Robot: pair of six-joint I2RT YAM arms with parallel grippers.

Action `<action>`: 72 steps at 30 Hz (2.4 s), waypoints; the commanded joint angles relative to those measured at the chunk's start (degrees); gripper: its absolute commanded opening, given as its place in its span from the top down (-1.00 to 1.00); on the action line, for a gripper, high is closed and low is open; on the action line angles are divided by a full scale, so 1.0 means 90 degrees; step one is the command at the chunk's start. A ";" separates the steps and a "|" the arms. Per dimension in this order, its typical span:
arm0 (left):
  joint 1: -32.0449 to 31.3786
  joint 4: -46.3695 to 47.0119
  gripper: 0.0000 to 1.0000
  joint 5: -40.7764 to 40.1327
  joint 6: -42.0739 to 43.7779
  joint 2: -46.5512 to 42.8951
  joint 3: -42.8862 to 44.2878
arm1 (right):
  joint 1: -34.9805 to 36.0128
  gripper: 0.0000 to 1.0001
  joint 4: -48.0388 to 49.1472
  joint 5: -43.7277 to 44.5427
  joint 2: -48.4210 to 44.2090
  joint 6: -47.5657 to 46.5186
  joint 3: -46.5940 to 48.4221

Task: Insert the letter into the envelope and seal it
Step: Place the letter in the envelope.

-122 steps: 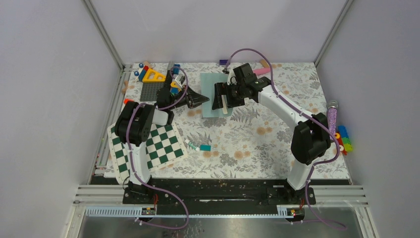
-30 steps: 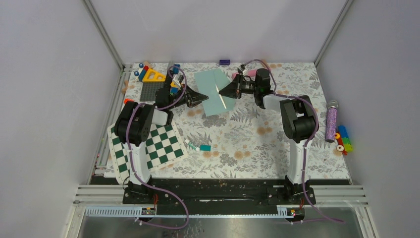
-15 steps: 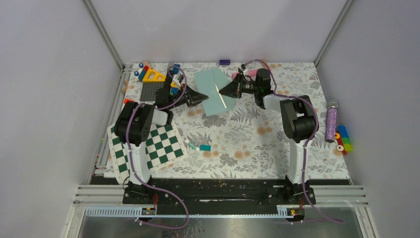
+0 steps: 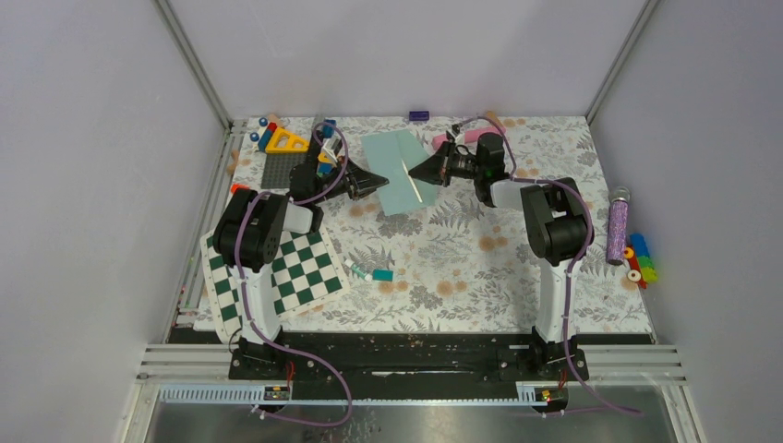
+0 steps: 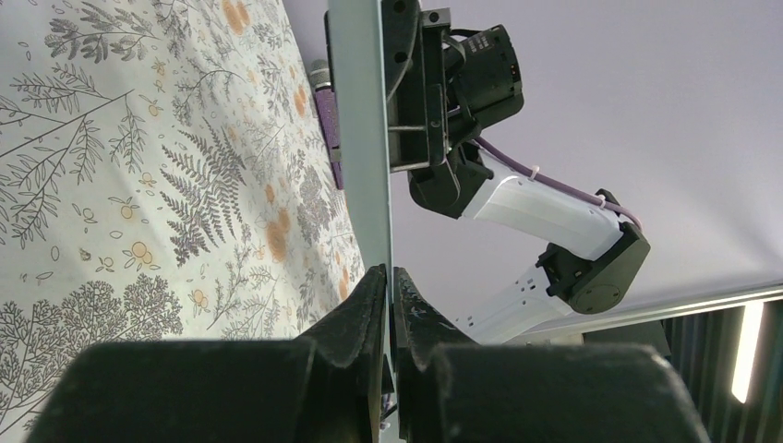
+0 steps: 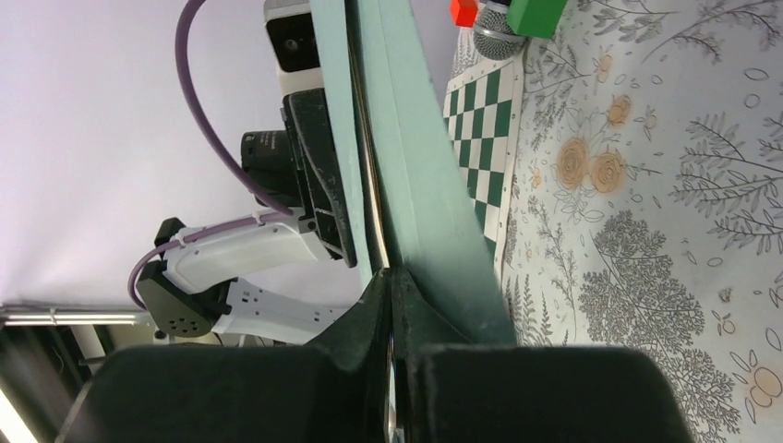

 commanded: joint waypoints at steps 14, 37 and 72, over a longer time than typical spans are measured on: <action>-0.0040 0.0459 0.89 0.0026 0.0014 -0.0203 -0.0012 | -0.0043 0.75 0.1077 0.0328 -0.0125 0.0615 -0.0166; -0.0114 0.0484 0.89 0.0048 -0.0020 -0.0201 0.0018 | 0.0090 0.28 0.0128 0.0054 0.0114 -0.0133 0.0500; -0.0114 0.0547 0.89 0.0065 -0.0030 -0.0143 0.0018 | 0.0185 0.55 0.1211 -0.0455 0.0252 0.1140 0.0664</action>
